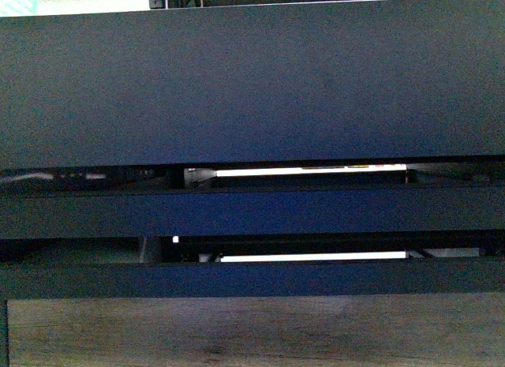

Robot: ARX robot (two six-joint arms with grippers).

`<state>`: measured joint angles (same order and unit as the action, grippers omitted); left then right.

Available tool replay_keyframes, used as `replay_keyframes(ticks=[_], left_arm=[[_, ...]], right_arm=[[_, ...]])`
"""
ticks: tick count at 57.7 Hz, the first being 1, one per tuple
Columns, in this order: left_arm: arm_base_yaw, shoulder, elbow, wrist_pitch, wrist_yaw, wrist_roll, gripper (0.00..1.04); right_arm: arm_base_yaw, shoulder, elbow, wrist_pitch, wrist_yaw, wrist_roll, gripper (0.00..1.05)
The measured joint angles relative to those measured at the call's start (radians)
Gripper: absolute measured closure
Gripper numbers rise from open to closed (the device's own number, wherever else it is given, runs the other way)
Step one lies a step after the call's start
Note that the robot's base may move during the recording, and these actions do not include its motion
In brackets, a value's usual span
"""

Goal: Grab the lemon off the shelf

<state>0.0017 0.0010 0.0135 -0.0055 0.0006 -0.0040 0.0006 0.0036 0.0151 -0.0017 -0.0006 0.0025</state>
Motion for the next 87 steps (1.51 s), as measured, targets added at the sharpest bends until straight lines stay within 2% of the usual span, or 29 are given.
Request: replay_keyframes(ticks=[87], left_arm=[[0.0,0.0,0.0,0.0,0.0,0.0,0.08]], right_arm=[[0.0,0.0,0.0,0.0,0.0,0.0,0.02]])
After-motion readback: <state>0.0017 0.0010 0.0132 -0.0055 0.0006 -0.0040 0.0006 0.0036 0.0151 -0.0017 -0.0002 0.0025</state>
